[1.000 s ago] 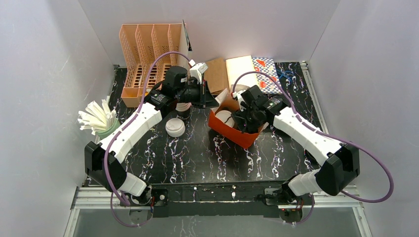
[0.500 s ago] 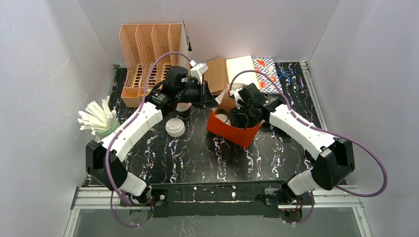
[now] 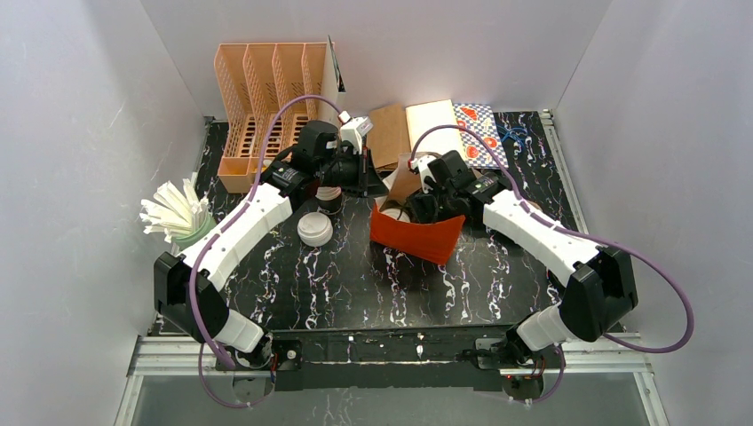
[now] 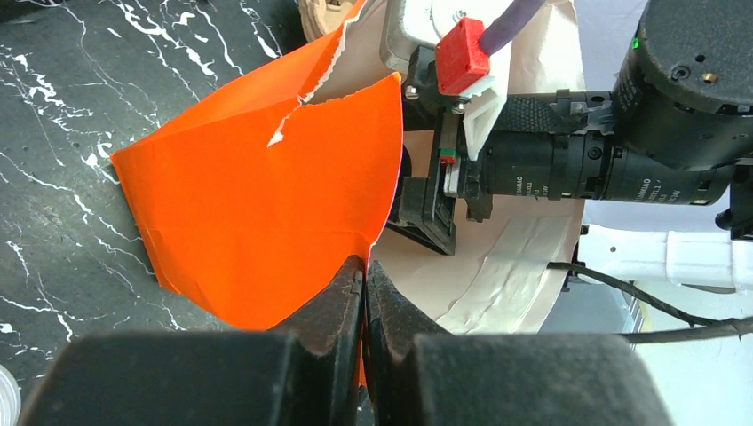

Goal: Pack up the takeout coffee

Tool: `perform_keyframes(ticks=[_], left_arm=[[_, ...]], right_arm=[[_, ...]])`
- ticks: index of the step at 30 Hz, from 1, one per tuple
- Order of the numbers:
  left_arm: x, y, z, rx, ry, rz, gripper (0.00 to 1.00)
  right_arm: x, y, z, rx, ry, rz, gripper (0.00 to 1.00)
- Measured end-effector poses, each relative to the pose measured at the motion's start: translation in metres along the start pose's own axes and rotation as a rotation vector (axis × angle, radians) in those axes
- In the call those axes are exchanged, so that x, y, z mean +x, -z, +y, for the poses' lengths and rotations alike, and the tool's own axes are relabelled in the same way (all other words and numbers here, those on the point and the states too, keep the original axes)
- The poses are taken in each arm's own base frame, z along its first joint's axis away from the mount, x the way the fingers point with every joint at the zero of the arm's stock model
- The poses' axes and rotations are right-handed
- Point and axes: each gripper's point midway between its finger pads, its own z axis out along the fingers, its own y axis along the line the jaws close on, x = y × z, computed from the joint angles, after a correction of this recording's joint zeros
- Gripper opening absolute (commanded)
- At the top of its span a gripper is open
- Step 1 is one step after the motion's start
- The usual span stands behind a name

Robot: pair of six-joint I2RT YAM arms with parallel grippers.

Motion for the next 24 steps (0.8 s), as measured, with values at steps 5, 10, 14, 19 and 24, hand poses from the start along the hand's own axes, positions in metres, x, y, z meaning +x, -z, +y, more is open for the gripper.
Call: perform_keyframes(ticks=[5,10,14,19,24], left_arm=[[0.001,0.001,0.006,-0.032,-0.005,0.000,0.12],[0.000,0.005,0.018,-0.110,-0.024,-0.006,0.30],[-0.006,0.012,0.025,-0.167,-0.059,-0.018,0.52],[-0.022,0.021,0.023,-0.204,-0.105,-0.059,0.61],[-0.026,0.024,0.022,-0.212,-0.119,-0.068,0.59]], right_arm=[[-0.001,-0.003,0.001,-0.006,0.003,-0.016,0.01],[-0.001,-0.005,0.001,-0.007,0.004,-0.021,0.01],[-0.002,-0.005,0.001,-0.007,0.004,-0.027,0.01],[-0.004,-0.010,0.002,-0.008,0.006,-0.026,0.01],[-0.008,-0.014,0.004,-0.007,0.010,-0.022,0.01]])
